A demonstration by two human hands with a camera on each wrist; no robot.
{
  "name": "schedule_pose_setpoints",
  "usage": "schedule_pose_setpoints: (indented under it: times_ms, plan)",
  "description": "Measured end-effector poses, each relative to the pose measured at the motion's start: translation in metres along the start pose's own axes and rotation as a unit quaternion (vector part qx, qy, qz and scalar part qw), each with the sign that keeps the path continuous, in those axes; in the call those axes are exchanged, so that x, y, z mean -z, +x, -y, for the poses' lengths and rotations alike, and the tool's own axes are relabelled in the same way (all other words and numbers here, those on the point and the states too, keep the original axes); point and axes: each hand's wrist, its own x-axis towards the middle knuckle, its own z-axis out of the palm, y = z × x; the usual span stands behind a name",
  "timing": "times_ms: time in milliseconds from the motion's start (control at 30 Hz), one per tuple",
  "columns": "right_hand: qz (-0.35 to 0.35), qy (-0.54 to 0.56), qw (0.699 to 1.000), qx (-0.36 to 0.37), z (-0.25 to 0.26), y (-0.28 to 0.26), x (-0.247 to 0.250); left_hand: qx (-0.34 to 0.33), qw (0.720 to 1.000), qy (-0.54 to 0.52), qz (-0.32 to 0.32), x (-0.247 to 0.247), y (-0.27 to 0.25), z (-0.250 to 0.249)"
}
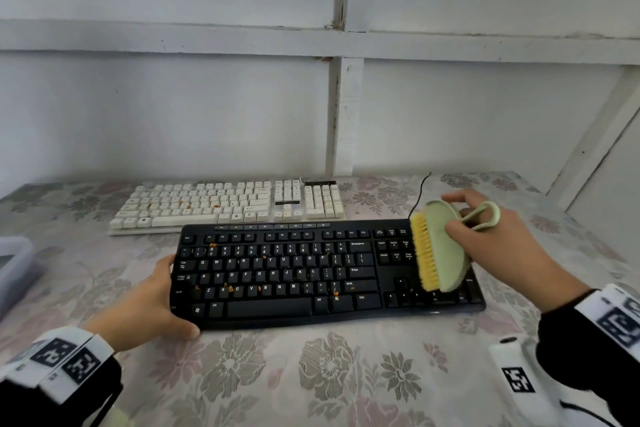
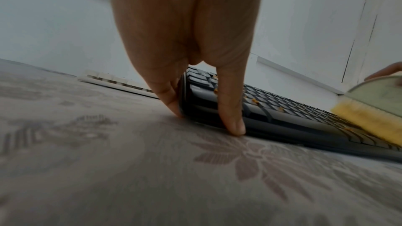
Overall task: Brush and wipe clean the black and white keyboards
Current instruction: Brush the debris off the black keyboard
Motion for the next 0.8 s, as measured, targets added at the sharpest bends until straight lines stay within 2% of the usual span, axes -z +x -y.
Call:
schedule_pose_setpoints:
  times_ms: [200,267,400,500,633,800]
  plan:
    - [0.100,-0.030,0.995,-0.003,-0.014,-0.031,-0.004,-0.001,1.000,0.004,-0.001,0.000,0.001,0.002]
    - [0.096,-0.016,0.995,-0.002,-0.012,-0.028,0.005,-0.003,1.000,-0.002,-0.001,0.000,0.002,0.003]
    - [0.026,0.022,0.999,0.020,-0.001,-0.004,0.012,-0.006,1.000,-0.013,0.006,0.001,0.002,0.003]
    - [0.002,0.042,0.999,0.020,0.004,0.016,0.005,-0.007,1.000,-0.016,0.006,0.001,0.002,0.002]
    - [0.022,0.038,0.999,0.028,0.002,0.021,-0.006,-0.013,1.000,-0.010,0.005,0.001,0.000,0.002]
    - [0.094,-0.004,0.995,0.020,-0.013,-0.016,-0.016,-0.012,1.000,-0.013,0.007,0.001,0.000,0.003]
